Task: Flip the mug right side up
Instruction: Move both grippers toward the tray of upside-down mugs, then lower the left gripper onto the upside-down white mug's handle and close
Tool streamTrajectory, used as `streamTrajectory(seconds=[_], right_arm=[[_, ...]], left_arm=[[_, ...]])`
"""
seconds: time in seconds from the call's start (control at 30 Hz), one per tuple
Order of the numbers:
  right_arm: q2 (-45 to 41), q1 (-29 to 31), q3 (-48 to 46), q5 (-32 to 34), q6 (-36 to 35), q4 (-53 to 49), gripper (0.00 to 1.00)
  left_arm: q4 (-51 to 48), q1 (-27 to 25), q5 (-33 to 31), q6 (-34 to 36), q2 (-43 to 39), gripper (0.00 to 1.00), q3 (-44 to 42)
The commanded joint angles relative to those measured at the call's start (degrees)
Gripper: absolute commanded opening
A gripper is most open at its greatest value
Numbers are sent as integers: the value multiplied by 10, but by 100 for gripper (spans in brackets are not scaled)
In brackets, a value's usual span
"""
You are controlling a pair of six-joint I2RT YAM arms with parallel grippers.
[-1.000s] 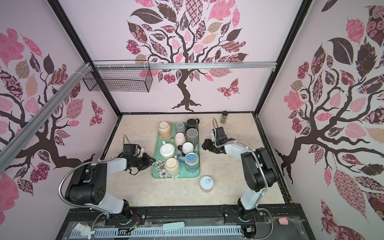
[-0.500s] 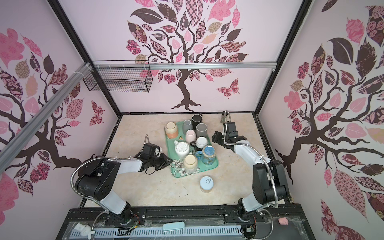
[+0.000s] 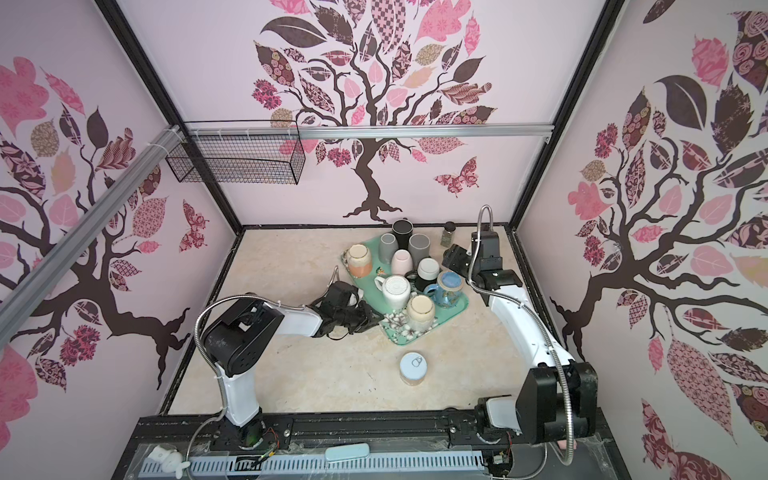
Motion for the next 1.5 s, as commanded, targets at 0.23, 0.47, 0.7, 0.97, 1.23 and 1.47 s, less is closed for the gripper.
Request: streamTrajectory(seconds=[0.23,0.47,0.7,0.97,1.23,1.47], right_arm=[[-96,30,-70,-24,-15,-107,63],[-187,248,-143,73,38,-170,48],[-148,416,-209,111,116,-137,41],[-84,376,-159,126,81,-105,41],[-86,266,-166,80,24,-81,41],[-81,216,-187,47,7,-41,41]], left_arm=[[122,-62,10,-34,81,32,128],[-43,-22,11,85,-30,41,109],[-185,52,-14,193,-137,44,76],[-316,54,-49,572,-116,57,189],[-250,49,24,853,-46,68,241],[-369,29,22,965,62,81,382]])
